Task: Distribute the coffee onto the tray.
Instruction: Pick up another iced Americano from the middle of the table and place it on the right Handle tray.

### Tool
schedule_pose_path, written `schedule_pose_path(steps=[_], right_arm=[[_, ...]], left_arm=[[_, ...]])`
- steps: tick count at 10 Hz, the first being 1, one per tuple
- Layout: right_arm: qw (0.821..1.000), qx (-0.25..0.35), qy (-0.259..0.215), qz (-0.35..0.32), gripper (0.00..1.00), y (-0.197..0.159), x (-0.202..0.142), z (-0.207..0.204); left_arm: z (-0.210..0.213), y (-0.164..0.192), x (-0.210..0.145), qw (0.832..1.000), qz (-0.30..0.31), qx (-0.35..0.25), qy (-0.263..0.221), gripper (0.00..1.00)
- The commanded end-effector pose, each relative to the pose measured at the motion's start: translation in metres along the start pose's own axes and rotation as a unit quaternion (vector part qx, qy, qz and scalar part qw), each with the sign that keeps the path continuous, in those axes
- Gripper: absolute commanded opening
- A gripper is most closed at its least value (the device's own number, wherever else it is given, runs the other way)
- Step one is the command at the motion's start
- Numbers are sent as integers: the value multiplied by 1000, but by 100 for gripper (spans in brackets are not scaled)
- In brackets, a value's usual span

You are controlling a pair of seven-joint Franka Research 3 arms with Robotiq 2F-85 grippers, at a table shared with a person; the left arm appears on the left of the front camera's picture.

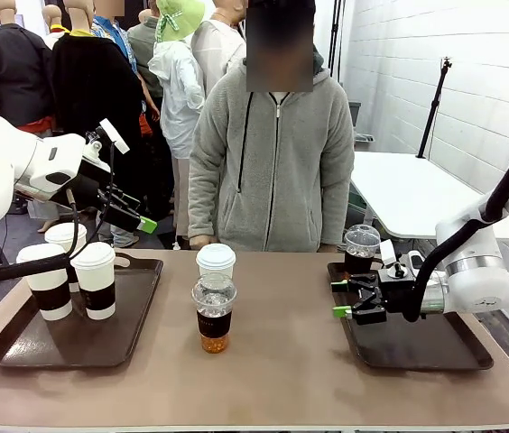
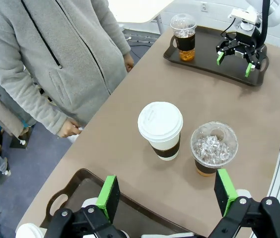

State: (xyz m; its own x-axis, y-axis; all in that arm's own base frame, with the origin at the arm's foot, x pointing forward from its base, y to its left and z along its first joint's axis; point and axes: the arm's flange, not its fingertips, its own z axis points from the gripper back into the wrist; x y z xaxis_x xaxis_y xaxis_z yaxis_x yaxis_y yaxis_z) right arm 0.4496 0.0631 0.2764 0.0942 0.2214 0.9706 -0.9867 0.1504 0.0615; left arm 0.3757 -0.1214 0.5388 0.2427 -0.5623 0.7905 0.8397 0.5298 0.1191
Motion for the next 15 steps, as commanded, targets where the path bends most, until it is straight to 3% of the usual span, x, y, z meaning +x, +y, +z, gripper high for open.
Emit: schedule_pose_path(steps=[1,6,15], right_arm=[[1000,-3,5,1,100,-1,-1,0],[1000,-1,1,0,100,0,0,0],[999,20,-29,-10,100,35,1,-65]], left_arm=[[-1,2,-2,1000,1,-4,-1,100],[-1,2,-2,1000,1,-4,-1,100],[-1,2,-2,1000,1,-4,-1,100]])
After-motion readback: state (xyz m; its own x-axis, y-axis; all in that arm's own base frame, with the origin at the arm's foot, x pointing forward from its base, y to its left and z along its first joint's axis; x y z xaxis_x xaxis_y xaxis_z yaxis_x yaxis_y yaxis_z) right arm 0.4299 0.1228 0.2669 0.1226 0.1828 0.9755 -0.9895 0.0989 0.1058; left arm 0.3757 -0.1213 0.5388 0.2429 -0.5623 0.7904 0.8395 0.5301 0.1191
